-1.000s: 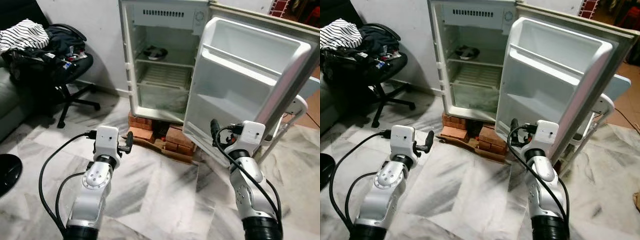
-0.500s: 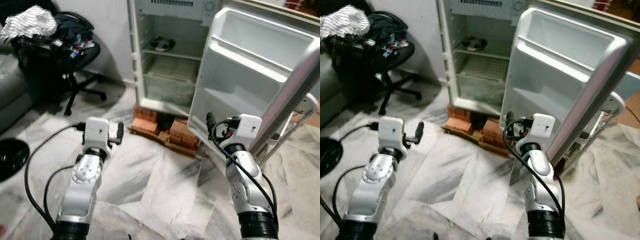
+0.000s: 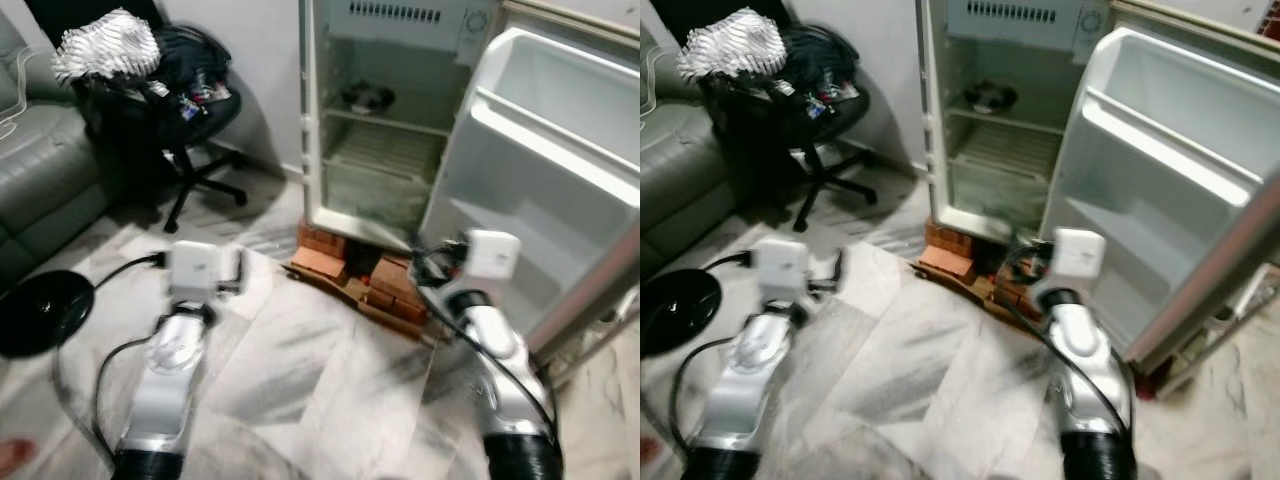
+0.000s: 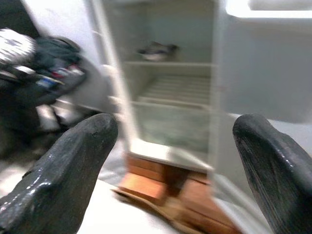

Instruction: Restocking fridge

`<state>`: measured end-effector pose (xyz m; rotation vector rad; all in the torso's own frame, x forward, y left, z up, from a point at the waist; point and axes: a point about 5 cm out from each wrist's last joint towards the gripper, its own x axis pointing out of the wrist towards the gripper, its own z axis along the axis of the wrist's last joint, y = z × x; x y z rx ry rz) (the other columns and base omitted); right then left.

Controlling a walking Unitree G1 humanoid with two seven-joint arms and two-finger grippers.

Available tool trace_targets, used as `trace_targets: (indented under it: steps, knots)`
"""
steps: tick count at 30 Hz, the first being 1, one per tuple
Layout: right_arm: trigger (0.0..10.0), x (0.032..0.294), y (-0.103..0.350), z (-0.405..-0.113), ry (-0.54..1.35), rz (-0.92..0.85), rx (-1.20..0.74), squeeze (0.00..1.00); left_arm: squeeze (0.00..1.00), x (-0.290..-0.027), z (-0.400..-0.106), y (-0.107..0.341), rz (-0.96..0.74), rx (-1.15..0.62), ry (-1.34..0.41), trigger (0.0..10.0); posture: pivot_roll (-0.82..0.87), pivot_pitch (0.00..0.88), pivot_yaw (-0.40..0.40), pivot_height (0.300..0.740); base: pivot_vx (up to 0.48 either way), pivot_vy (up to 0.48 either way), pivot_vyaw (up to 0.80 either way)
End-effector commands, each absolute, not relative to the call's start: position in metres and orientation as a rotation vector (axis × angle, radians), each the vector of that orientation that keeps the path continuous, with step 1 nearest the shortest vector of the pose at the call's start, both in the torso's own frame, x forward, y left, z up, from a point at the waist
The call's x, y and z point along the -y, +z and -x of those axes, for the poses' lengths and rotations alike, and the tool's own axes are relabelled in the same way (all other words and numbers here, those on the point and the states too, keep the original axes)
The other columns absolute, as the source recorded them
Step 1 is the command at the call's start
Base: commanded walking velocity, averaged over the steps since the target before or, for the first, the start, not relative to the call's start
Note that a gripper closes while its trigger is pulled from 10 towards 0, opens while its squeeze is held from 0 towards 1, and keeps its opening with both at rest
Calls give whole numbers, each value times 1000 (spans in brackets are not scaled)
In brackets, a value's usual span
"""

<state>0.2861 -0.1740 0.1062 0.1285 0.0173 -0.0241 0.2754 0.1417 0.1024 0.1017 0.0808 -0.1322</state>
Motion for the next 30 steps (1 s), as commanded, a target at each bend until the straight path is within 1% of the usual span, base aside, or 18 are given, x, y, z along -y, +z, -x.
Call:
trace_targets:
  steps: [1, 2, 10, 13, 19, 24, 26, 27, 30]
  knots:
    - [10000, 163, 114, -289, 12, -151, 15, 0, 0, -153, -276, 100, -126, -96, -107, 10000, 11, 57, -12, 740, 326, -349, 0]
    - [10000, 163, 114, -289, 11, -154, 13, 0, 0, -152, -275, 99, -123, -99, -110, 10000, 12, 56, -12, 740, 326, -349, 0]
    - [10000, 169, 105, -285, 35, -187, -39, 0, 0, -143, -271, 95, -122, -115, -148, 10000, 17, 49, -23, 740, 0, -470, 0]
    - [10000, 165, 88, -275, 204, -221, -158, 0, 0, -140, -268, 91, -128, -136, -182, 10000, 22, 51, -27, 740, 0, -480, 0]
    - [10000, 168, 76, -265, 339, -208, -260, 0, 0, -139, -265, 89, -126, -145, -191, 10000, 21, 52, -29, 740, 0, -480, 0]
    - [10000, 164, 70, -260, 476, -178, -319, 0, 0, -139, -265, 89, -129, -149, -199, 10000, 24, 53, -24, 740, 0, -480, 0]
    - [10000, 163, 70, -259, 497, -181, -330, 0, 0, -139, -265, 89, -130, -150, -198, 10000, 24, 53, -24, 740, 0, -480, 0]
    - [10000, 162, 70, -258, 545, -180, -349, 0, 0, -139, -265, 89, -135, -149, -201, 10000, 25, 53, -22, 740, 0, -480, 0]
    - [10000, 162, 69, -257, 576, -160, -366, 0, 0, -139, -264, 89, -133, -153, -201, 10000, 26, 56, -21, 740, 0, -480, 0]
